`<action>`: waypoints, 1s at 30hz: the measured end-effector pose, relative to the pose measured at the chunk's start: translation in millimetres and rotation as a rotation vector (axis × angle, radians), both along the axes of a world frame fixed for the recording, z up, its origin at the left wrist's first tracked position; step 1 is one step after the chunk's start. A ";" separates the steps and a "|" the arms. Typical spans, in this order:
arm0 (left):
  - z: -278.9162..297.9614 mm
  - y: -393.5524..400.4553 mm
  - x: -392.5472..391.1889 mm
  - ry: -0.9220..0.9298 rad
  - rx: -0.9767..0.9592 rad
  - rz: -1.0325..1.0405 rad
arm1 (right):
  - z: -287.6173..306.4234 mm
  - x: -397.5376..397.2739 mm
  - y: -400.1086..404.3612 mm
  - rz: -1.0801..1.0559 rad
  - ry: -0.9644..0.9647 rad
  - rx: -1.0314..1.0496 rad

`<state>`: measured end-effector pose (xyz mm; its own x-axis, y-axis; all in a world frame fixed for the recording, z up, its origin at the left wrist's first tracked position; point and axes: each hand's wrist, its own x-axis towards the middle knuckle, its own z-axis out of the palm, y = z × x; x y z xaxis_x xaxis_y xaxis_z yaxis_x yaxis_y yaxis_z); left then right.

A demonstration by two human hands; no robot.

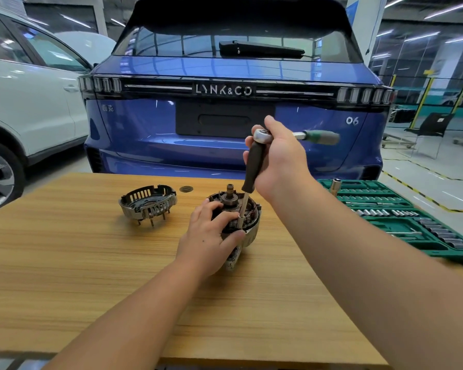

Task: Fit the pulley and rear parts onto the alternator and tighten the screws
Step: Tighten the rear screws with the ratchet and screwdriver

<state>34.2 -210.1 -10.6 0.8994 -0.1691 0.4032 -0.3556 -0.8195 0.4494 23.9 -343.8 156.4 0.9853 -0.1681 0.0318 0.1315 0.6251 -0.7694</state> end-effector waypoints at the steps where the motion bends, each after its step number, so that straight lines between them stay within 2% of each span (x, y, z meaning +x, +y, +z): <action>1: 0.2 -0.2 -0.1 0.001 -0.002 0.000 | -3.5 -1.1 -0.4 -0.056 -0.036 0.024; 3: 0.7 -0.8 -0.6 0.006 -0.005 0.003 | -9.3 -4.5 -1.0 -0.211 -0.107 -0.085; 5: 0.9 -0.8 -0.7 0.009 -0.008 0.002 | -17.2 -9.3 0.0 -0.378 -0.265 -0.399; 7: 0.6 -0.2 -0.7 0.004 -0.019 -0.006 | -27.4 -13.4 -0.6 -0.512 -0.514 -0.736; 10: 0.2 0.3 -0.7 -0.003 -0.033 -0.016 | -32.9 -11.6 -7.3 -0.733 -0.810 -1.140; 14: 0.1 -1.0 -0.8 -0.011 -0.045 -0.008 | -22.0 -8.4 -11.7 -0.794 -0.949 -1.571; 18: 0.2 -2.0 -2.1 -0.018 -0.045 -0.005 | -10.5 -11.0 -6.7 -0.709 -0.877 -1.860; 25: 0.6 -1.9 -3.2 -0.020 -0.035 0.001 | 11.4 -9.8 1.9 -0.540 -0.763 -2.031; 28: 0.9 -1.7 -3.3 -0.011 -0.021 0.000 | 25.1 -5.5 3.6 -0.417 -0.575 -2.092; 30: 0.9 -1.5 -3.3 -0.007 -0.011 0.003 | 39.0 -1.1 1.7 -0.279 -0.383 -2.049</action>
